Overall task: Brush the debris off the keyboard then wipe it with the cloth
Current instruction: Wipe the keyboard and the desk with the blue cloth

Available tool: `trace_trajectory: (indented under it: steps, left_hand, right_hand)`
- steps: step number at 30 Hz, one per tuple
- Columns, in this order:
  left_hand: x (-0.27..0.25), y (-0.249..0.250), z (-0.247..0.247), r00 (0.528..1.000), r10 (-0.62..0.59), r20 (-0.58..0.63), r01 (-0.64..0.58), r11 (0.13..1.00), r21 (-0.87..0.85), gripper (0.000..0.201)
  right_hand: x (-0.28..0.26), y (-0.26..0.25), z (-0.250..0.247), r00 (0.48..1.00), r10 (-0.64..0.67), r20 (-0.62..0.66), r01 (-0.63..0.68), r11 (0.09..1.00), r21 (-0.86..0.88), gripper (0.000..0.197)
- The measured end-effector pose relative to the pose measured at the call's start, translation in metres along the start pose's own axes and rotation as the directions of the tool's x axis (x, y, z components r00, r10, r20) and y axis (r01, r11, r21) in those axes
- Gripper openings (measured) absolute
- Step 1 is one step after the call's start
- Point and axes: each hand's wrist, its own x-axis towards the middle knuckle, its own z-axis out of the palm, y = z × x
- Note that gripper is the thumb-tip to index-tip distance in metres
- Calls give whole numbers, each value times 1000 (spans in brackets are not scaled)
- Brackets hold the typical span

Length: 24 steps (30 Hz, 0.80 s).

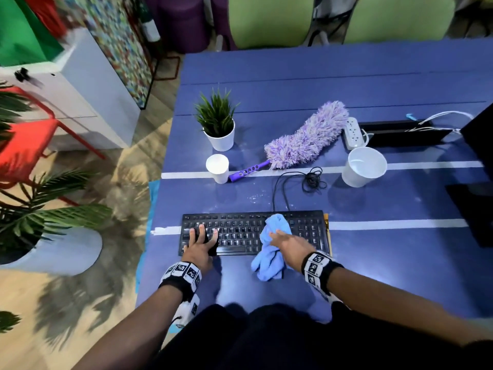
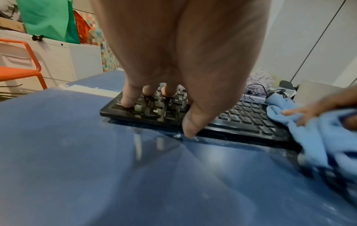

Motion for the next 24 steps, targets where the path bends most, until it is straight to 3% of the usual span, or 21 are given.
trace_trajectory:
  steps: [1,2,3,6,8,13,18,22,24]
  left_hand:
    - [0,-2,-1,1000,5,16,-5,1000,-5,85]
    - [0,-4,-2,1000,9,27,-8,1000,-17,84]
    - [1,-6,-2,999,9,30,-8,1000,-28,84]
    - [2,-8,0,1000,-5,16,5,1000,-23,81]
    - [2,-6,1,1000,3,-12,-3,1000,-23,79]
    - [3,-5,2,1000,-18,-13,17,999,-28,77]
    - [4,-1,4,999,-19,-40,18,1000,-24,72]
    - [4,0,2,998,-45,-40,44,999,-16,67]
    - [5,1,1,998,-47,-38,46,999,-15,64]
  right_hand:
    - [3,-3,-6,989,101,-111,-90,991,103,37]
    - [6,-6,-10,967,210,-142,-174,958,228,37]
    - [9,-8,-9,962,229,-147,-184,945,269,37]
    - [-1,-14,-10,983,175,-61,-162,970,184,29]
    - [-8,1,-9,983,178,-43,-169,974,153,39]
    - [-34,49,-3,893,441,-91,-412,881,232,39]
    - [-28,41,3,950,293,-108,-238,904,354,49]
    - [-18,54,-15,851,500,-161,-391,807,442,50]
    - [-19,48,-13,826,540,-162,-411,773,483,49]
